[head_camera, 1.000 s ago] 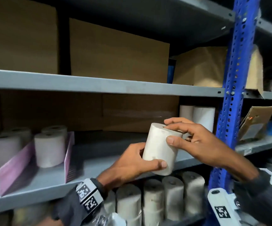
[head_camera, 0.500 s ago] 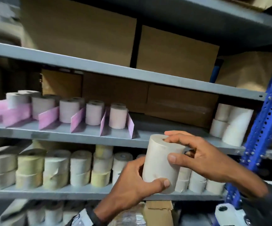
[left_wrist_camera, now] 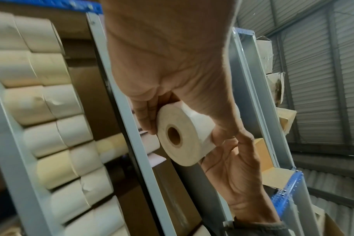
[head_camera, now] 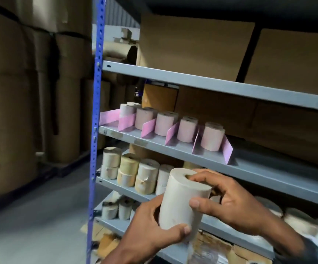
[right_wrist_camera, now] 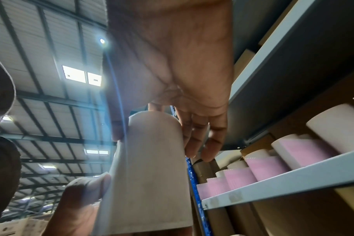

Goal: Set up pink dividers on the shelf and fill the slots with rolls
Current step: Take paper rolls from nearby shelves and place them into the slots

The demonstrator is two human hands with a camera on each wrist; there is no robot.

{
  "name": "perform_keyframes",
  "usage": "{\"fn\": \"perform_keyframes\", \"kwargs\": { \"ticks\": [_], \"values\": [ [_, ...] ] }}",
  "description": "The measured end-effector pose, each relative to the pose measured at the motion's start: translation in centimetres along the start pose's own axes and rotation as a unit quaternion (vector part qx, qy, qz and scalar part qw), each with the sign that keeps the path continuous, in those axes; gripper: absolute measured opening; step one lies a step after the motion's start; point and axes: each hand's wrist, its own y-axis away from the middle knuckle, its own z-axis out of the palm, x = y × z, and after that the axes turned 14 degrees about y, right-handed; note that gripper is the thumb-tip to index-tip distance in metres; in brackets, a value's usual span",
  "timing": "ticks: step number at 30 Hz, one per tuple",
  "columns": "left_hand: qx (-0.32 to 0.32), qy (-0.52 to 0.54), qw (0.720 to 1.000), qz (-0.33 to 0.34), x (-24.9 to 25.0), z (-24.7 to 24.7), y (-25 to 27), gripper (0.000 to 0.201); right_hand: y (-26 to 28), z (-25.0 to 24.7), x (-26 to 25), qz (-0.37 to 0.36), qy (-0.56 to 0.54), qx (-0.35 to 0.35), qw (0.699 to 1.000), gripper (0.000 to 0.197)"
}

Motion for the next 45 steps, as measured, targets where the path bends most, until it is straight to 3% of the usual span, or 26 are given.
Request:
{"fn": "perform_keyframes", "kwargs": {
  "ticks": [6,11,18,24,27,30,35,40,45],
  "values": [
    [0.032,-0.031,0.999,0.018,1.2,-6.8,2.1,0.064,-5.7,3.8,-4.0,-0.067,0.007,-0.019,0.998,0.042],
    [0.047,-0.061,0.996,0.049,1.6,-14.2,2.4,0.066,-11.0,7.7,-7.2,-0.074,0.041,-0.022,0.996,0.045],
    [0.133,-0.192,0.966,0.114,2.4,-25.5,1.0,0.071,-20.1,13.1,-11.9,-0.074,0.029,0.011,0.997,0.039],
    [0.111,-0.162,0.979,0.06,1.9,-33.1,-1.1,0.073,-26.4,17.3,-13.8,-0.039,0.055,0.044,0.997,0.044],
    [0.121,-0.132,0.982,0.058,1.0,-34.9,-2.2,0.081,-28.7,18.7,-14.0,-0.034,0.06,0.042,0.997,0.044],
    [0.157,-0.151,0.972,0.088,0.1,-35.7,-3.7,0.076,-31.2,19.3,-13.5,-0.015,0.066,0.049,0.997,0.044],
    [0.187,-0.315,0.908,0.203,0.0,-35.7,-6.5,0.075,-35.0,18.8,-12.3,0.028,0.107,0.077,0.991,0.062],
    [0.107,-0.378,0.888,0.239,-0.5,-35.1,-9.2,0.067,-38.5,17.4,-10.4,0.039,0.16,0.122,0.979,0.062],
    [0.075,-0.44,0.873,0.199,-1.8,-36.4,-14.0,0.066,-42.6,16.5,-7.5,0.044,0.2,0.136,0.969,0.057]
  ]
}}
